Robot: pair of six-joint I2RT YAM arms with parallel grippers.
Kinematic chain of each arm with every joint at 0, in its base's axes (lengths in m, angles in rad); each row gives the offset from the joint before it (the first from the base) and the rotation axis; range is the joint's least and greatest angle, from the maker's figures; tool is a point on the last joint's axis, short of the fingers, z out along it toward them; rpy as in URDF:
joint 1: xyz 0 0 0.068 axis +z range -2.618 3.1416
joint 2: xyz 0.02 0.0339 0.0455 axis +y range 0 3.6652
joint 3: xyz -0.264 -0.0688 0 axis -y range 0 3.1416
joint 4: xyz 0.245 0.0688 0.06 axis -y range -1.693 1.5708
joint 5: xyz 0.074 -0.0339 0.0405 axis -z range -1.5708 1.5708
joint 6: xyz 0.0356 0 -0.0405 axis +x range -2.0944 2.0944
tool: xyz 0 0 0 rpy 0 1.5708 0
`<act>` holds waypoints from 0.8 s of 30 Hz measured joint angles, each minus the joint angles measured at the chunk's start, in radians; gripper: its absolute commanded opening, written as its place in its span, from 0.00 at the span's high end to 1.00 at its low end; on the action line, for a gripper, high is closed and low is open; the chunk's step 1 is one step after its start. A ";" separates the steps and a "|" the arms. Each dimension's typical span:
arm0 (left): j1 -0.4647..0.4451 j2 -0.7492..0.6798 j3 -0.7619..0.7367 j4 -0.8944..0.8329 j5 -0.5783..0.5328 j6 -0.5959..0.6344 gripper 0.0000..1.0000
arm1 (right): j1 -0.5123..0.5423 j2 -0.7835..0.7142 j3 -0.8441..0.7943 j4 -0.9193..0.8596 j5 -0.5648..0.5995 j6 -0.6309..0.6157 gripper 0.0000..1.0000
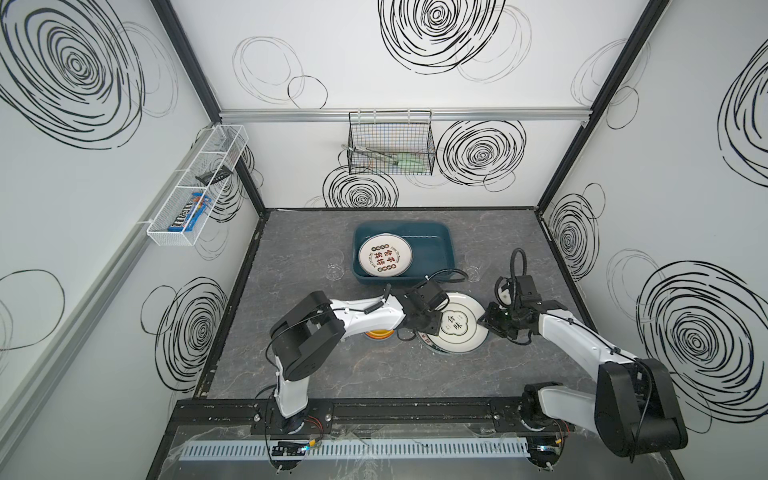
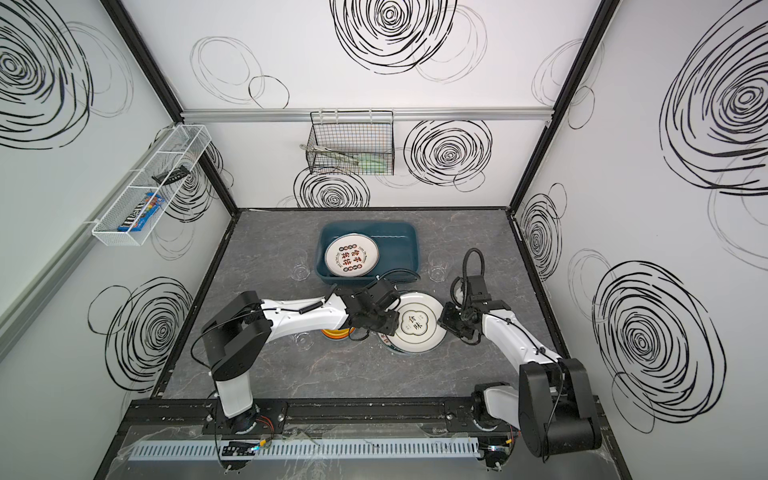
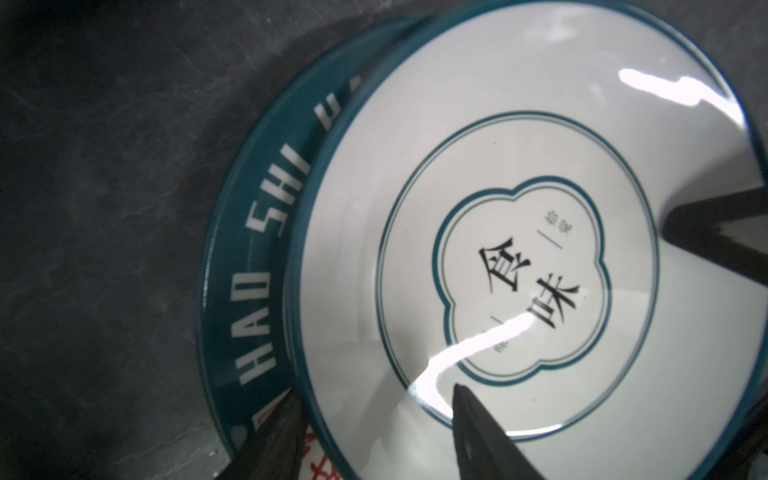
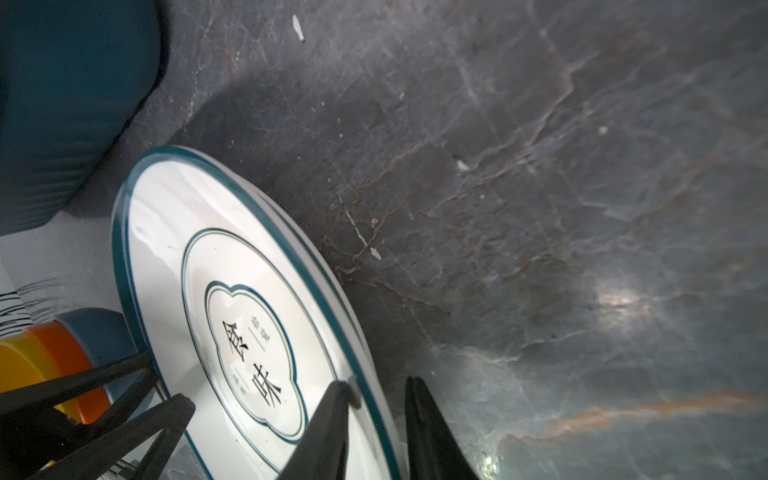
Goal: Place the mixed dishes into the plastic bin
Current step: 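Pinch the top white plate's rim with the right gripper and tilt it up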
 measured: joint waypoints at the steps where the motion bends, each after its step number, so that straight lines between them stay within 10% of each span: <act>1: 0.000 0.000 0.000 0.000 0.000 0.000 0.41 | 0.000 -0.008 0.000 0.000 0.000 0.000 0.78; 24: 0.019 -0.165 -0.066 0.056 0.006 -0.010 0.37 | 0.001 -0.152 0.043 -0.056 0.008 -0.001 1.00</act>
